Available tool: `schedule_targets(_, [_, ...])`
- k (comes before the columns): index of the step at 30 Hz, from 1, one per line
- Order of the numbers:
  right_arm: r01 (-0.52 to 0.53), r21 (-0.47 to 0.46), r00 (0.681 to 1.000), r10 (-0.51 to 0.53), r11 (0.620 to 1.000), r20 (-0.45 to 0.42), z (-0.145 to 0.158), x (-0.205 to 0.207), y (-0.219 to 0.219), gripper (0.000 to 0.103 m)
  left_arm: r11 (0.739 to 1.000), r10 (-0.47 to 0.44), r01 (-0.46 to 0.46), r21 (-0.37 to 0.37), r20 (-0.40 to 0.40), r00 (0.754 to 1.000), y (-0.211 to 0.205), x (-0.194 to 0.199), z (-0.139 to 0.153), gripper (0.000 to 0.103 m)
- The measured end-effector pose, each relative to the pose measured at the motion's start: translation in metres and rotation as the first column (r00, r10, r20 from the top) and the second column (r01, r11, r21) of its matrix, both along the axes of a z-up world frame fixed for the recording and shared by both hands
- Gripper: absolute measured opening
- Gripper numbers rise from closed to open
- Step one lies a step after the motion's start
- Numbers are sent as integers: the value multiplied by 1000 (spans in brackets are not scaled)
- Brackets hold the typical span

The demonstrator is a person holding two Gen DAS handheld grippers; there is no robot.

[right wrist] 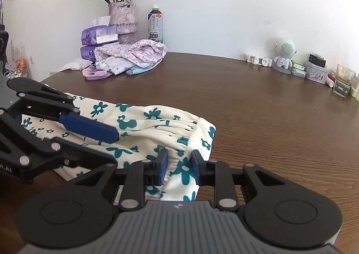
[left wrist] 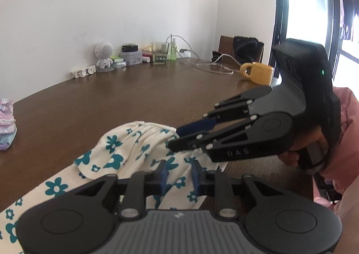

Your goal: Fold clothes

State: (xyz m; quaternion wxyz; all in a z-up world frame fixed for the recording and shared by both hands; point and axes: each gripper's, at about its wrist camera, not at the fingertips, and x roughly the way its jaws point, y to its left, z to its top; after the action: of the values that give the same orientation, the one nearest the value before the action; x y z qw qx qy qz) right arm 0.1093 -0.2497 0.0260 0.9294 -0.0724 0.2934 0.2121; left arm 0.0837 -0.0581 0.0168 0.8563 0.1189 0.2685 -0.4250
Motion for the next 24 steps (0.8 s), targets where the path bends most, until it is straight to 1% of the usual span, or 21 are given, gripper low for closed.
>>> schedule_targets(1, [-5,-9,1000,5,1000,2,0,2,1,24,1000,7,-7,22,1,1000,-2,1,-5,19])
schedule_targets(3, [-15,-26,1000,15,1000,6,0,6,3,24,999,19,-19,40,-7,1000,-3,4,-11,19])
schedule_targets(9, [-58,-90,998,60,994,18,2,24,12,24,997,57,-56,50,-15,998,-7,23,-13,20])
schedule_targets(12, [-81,-111,996,84,991,19,3,40,17,24,997,73,-72,29,-33,997,-3,38,-14,21])
schedule_targets(14, [-93,-109,995,96,990,18,3,53,20,24,996,93,-94,-6,-57,994,5,44,-16,21])
schedule_targets(16, [-95,-72,995,96,993,11,2,60,20,24,994,106,-107,-22,-61,993,9,45,-16,21])
schedule_targets(19, [-78,-13,997,78,997,10,-1,64,16,24,993,115,-117,-28,-61,991,10,44,-16,21])
schedule_targets(24, [-75,27,997,74,997,14,-3,65,9,24,991,122,-125,-43,-62,991,11,40,-12,22])
